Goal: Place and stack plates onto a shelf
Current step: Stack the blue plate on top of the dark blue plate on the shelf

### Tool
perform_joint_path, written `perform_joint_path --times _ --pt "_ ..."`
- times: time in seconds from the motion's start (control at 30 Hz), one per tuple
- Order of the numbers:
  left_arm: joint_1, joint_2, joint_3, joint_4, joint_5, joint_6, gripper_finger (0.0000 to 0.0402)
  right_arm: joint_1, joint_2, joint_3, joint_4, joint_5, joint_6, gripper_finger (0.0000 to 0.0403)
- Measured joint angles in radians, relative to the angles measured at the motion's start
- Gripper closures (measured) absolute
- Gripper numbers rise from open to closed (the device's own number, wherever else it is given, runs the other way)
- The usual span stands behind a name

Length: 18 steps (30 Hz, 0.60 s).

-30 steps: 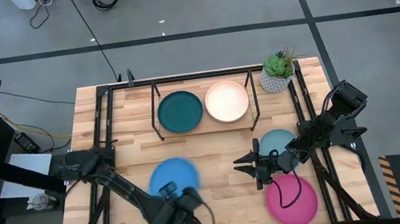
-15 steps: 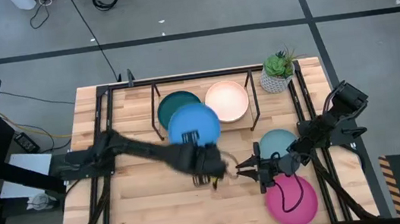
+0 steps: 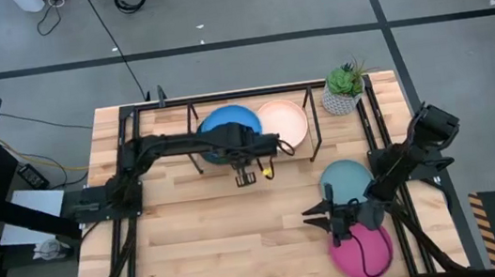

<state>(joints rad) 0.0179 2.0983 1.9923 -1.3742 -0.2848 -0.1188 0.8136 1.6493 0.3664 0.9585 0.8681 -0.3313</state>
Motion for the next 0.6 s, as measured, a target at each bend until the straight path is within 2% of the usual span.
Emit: perform_joint_path --times 0.3,0.47,0.6 --pt "0.079 0.001 -0.156 0.035 0.059 0.01 0.0385 0.094 0.0 0.0 0.0 0.163 0.0 0.0294" --pt "0.084 0.001 -0.162 0.103 0.064 -0.015 0.0344 0.102 0.0 0.0 -0.001 0.163 0.017 0.0294" --pt "0.079 0.001 -0.12 0.087 0.065 -0.035 0.0312 0.102 0.0 0.0 -0.003 0.162 0.026 0.0294"
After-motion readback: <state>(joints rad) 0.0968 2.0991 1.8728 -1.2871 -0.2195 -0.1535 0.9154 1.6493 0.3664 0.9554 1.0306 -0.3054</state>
